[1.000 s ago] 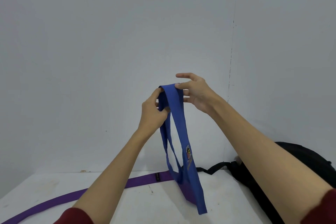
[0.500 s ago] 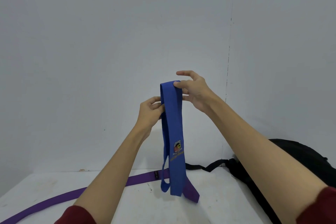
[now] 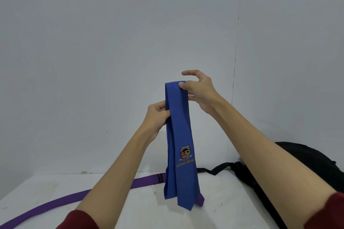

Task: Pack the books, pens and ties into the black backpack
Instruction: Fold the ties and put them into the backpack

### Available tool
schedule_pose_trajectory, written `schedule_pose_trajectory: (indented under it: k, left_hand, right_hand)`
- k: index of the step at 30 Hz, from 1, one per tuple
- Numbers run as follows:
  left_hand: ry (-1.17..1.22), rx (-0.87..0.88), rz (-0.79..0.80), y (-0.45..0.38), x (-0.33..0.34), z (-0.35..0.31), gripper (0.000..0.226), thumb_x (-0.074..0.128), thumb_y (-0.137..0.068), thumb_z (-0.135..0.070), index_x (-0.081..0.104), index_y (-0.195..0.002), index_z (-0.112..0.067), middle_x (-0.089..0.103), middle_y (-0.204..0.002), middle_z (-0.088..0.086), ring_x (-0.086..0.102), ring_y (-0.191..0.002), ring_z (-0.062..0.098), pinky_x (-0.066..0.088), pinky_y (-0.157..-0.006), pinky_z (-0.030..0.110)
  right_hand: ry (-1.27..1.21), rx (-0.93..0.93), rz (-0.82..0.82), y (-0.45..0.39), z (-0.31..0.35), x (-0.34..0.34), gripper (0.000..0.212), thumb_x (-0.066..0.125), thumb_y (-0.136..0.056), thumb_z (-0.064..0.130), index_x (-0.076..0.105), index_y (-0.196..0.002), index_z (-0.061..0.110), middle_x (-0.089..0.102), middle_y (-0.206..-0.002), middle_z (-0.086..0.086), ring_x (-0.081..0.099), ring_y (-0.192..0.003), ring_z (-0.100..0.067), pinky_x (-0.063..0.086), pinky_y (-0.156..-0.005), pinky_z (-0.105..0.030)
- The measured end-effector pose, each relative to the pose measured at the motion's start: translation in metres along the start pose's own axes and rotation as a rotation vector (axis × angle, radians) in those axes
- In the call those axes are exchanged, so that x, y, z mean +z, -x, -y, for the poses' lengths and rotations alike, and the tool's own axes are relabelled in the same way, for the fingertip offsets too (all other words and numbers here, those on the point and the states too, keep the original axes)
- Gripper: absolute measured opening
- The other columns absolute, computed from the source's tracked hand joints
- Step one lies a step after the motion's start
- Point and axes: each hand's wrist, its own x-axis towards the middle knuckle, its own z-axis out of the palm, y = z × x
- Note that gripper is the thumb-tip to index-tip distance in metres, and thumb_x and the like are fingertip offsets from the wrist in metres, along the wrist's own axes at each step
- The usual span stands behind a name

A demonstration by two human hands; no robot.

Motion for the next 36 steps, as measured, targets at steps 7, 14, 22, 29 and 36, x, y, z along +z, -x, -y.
schedule_pose_trajectory:
  k: [7,14,22,29,36]
  left_hand:
    - [0.118,-0.044,0.004,-0.001,0.005,-0.003,0.021,0.048,-0.094,0.000,0.062,-0.106,-0.011,0.069,-0.090,0.001,0.066,-0.078,0.016,0.056,-0.065,0.026]
    - [0.364,-0.152,0.115,0.002,0.010,0.002,0.043,0.033,-0.100,-0.042,0.062,-0.113,-0.012,0.070,-0.105,0.014,0.066,-0.093,0.030,0.051,-0.087,0.044]
    - [0.197,-0.073,0.118,0.005,0.008,0.012,0.034,0.058,-0.091,-0.011,0.053,-0.124,-0.010,0.065,-0.115,0.012,0.064,-0.098,0.027,0.055,-0.085,0.042]
    - [0.118,-0.033,0.072,0.007,0.009,0.015,0.028,0.061,-0.089,-0.010,0.053,-0.116,-0.014,0.066,-0.106,0.004,0.065,-0.090,0.022,0.056,-0.082,0.038]
    - [0.208,-0.036,0.157,0.009,0.005,0.010,0.032,0.064,-0.083,-0.028,0.058,-0.113,-0.017,0.069,-0.103,0.002,0.068,-0.087,0.017,0.057,-0.074,0.032]
  right_hand:
    - [-0.028,-0.003,-0.071,0.002,-0.006,0.004,0.026,0.063,-0.084,0.003,0.058,-0.097,0.025,0.064,-0.110,-0.022,0.062,-0.088,-0.025,0.053,-0.091,-0.046]
    - [-0.054,0.006,-0.148,0.001,-0.006,0.006,0.028,0.062,-0.083,0.002,0.058,-0.099,0.024,0.064,-0.099,-0.014,0.060,-0.081,-0.023,0.054,-0.088,-0.043]
    - [-0.045,0.005,-0.150,0.002,-0.004,0.009,0.029,0.062,-0.083,0.000,0.057,-0.099,0.023,0.063,-0.095,-0.013,0.060,-0.080,-0.022,0.055,-0.087,-0.044]
    - [0.004,0.009,-0.155,0.005,-0.001,0.011,0.029,0.062,-0.083,0.002,0.055,-0.093,0.028,0.063,-0.110,-0.017,0.060,-0.088,-0.023,0.054,-0.089,-0.044]
    - [-0.032,0.049,-0.152,0.005,0.002,0.007,0.029,0.060,-0.085,0.000,0.054,-0.106,0.018,0.062,-0.096,-0.012,0.059,-0.081,-0.023,0.053,-0.085,-0.043]
